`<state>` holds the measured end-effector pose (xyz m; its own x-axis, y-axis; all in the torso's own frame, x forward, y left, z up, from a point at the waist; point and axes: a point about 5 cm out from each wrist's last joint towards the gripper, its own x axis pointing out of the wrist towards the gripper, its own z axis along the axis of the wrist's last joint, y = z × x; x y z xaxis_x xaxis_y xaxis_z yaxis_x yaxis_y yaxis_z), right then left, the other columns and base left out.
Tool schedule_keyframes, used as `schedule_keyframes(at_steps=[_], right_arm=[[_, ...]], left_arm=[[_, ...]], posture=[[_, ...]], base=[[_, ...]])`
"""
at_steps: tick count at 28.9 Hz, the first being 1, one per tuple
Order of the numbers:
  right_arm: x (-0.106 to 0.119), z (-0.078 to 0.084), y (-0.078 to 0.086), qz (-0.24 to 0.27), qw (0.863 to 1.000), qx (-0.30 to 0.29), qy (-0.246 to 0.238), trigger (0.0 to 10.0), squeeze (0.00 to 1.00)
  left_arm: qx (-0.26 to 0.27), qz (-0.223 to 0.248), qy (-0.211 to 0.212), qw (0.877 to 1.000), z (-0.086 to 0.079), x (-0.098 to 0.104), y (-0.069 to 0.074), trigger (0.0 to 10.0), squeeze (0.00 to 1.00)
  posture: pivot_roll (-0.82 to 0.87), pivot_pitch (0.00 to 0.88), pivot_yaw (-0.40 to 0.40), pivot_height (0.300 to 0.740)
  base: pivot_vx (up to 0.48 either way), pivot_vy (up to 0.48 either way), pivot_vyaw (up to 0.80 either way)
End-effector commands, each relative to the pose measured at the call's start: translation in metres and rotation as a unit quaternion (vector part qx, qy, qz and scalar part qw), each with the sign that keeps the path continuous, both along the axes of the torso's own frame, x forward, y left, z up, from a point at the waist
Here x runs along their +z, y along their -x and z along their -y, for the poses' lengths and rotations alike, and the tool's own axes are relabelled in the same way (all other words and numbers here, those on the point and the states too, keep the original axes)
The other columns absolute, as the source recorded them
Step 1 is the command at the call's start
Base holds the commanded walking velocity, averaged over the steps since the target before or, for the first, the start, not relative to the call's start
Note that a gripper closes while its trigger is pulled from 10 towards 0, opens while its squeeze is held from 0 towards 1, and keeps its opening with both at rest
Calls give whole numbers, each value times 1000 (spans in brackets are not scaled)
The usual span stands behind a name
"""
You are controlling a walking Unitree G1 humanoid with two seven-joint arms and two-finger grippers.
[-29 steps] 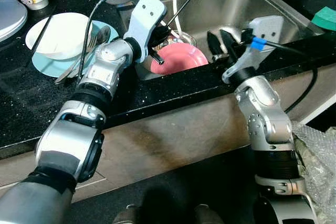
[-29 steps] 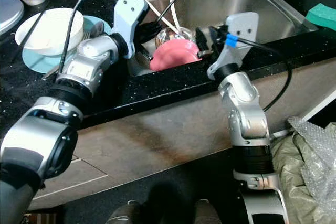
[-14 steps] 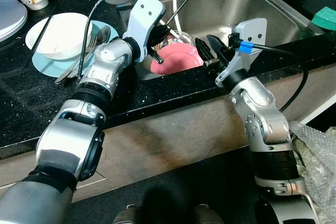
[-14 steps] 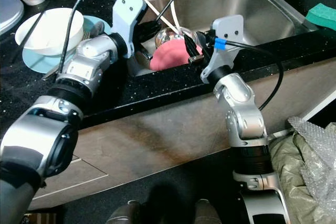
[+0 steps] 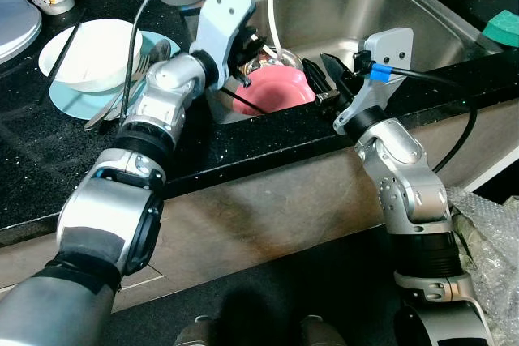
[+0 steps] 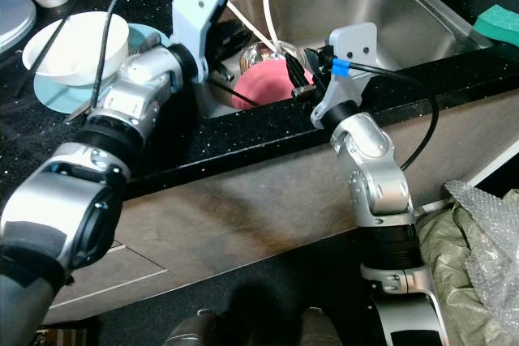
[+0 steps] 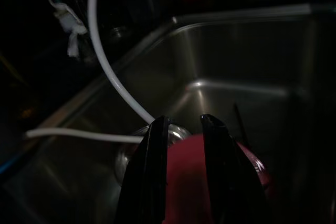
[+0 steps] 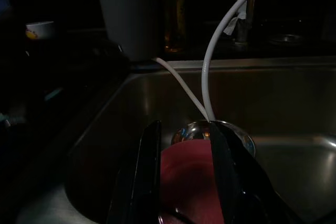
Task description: Kitchen organization
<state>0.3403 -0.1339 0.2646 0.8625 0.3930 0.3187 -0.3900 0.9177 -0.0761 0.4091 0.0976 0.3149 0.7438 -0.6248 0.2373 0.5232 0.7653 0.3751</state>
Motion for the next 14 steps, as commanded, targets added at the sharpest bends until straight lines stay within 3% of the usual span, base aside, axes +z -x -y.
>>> schedule_keyframes(at_steps=[1,4,5,7,9,10,11,14], right_arm=[[3,-2,3,6,1000,4,4,10000,0],[4,-2,3,8,1000,4,4,10000,0],[4,-2,3,9,1000,4,3,10000,0],[4,-2,3,9,1000,5,3,10000,0],[4,-3,2,9,1000,6,3,10000,0],[4,-4,2,9,1000,8,3,10000,0],[4,-4,2,9,1000,8,3,10000,0],[5,-6,2,10,1000,14,2,10000,0]], left_arm=[[2,11,12,1000,-8,11,1,10000,0],[16,18,33,999,-21,27,4,10000,0],[43,18,50,998,-36,41,5,10000,0],[78,10,61,995,-51,51,5,10000,0],[102,2,65,993,-59,55,5,10000,0],[135,-10,67,989,-72,59,5,10000,0],[135,-10,67,989,-72,59,5,10000,0],[224,-46,49,972,-106,63,8,10000,0]], posture=[[31,217,52,740],[32,213,50,740],[33,209,47,740],[35,205,43,740],[38,201,39,740],[38,201,39,740],[38,201,39,740],[38,193,34,740]], base=[[0,0,0],[0,0,0],[0,0,0],[0,0,0],[0,0,0],[0,0,0],[0,0,0],[0,0,0]])
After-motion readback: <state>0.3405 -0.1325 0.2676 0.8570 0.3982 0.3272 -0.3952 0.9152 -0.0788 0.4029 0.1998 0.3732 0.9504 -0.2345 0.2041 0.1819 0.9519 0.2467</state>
